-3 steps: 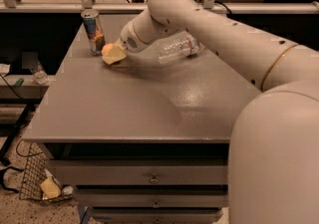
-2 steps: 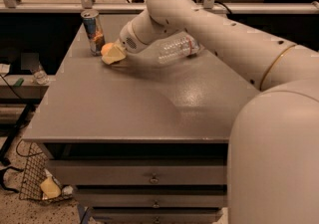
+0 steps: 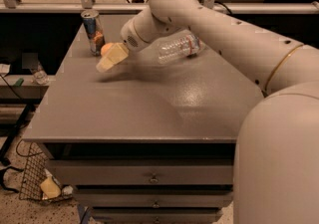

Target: Move orange near redbull can

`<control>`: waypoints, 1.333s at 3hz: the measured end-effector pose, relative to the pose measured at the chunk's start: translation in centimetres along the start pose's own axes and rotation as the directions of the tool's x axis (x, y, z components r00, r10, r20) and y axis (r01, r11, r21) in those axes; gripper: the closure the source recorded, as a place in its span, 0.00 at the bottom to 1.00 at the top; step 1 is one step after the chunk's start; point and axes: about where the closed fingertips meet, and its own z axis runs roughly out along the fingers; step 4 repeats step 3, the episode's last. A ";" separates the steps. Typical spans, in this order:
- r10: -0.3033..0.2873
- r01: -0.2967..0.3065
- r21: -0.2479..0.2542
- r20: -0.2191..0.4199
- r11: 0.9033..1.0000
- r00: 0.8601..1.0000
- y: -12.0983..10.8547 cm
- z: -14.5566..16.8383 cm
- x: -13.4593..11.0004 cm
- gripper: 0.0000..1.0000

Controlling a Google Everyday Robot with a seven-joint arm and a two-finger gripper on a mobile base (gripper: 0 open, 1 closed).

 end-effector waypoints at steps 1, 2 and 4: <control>-0.035 0.030 0.065 0.065 0.997 0.997 0.6 -5.2 -1.7 0.00; -0.069 0.043 0.146 0.179 0.988 0.981 2.2 -11.5 -3.1 0.00; -0.041 -0.003 0.189 0.228 0.982 0.973 1.5 -15.0 -1.7 0.00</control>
Offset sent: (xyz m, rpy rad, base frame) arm -0.0896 -0.2094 0.1591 0.3174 -0.3307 -0.2848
